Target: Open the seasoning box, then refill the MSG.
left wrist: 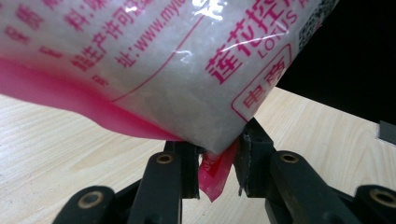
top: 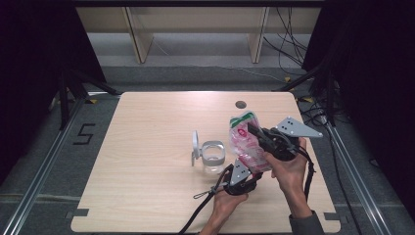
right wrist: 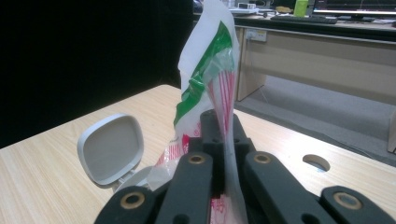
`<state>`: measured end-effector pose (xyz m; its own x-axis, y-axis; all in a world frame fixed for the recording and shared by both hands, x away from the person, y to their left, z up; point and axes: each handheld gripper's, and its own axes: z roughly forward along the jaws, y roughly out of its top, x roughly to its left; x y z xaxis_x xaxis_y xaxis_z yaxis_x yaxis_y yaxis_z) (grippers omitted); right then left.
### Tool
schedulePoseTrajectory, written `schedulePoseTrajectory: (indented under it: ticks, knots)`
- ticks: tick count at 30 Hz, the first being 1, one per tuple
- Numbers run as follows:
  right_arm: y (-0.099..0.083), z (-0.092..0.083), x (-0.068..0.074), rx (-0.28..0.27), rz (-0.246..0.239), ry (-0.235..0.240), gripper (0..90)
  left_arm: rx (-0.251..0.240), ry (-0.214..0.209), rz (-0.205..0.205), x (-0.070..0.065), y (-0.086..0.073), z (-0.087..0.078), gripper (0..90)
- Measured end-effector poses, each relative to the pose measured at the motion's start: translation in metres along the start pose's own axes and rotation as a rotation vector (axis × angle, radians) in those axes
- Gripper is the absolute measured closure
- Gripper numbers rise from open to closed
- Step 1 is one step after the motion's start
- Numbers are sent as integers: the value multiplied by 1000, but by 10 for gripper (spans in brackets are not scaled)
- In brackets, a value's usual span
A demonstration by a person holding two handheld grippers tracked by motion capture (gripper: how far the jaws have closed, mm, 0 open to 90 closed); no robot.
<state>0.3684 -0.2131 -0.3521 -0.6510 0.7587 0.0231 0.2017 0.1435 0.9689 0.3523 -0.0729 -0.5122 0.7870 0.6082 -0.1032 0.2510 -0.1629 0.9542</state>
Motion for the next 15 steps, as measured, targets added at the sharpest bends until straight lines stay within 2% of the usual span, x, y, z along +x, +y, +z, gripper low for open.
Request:
schedulePoseTrajectory:
  ticks: [1, 2, 4, 5, 7, 8, 9, 10, 12, 13, 15]
  knots:
    - [0, 2, 0, -13, -7, -5, 900, -1, 6, -3, 0, 0, 0, 723]
    - [0, 2, 1, -4, 10, 5, 900, -3, 5, -5, 0, 0, 0, 723]
    - [1, 3, 0, -8, -21, -5, 900, -13, -1, -13, 1, 0, 0, 723]
    - [1, 3, 2, 2, 9, 3, 900, -14, 2, -13, 1, 1, 0, 723]
    - [2, 4, 1, -3, -19, 2, 900, -21, 9, -17, 2, 1, 1, 723]
    - [2, 5, 3, -2, -1, 0, 900, -27, 1, -16, 2, 1, 1, 723]
    - [3, 6, 3, -8, -15, 5, 900, -20, 7, -15, 2, 1, 0, 723]
    - [3, 7, 4, -3, -16, 12, 900, -34, -4, -19, 2, 0, 1, 724]
    - [3, 9, 6, 9, -27, 19, 900, -33, 13, -26, 2, -1, 0, 724]
    - [3, 10, 8, 13, -17, 13, 900, -35, 6, -28, 3, -1, 0, 724]
    - [3, 13, 11, 18, -30, 13, 900, -43, 10, -30, 4, -2, 1, 725]
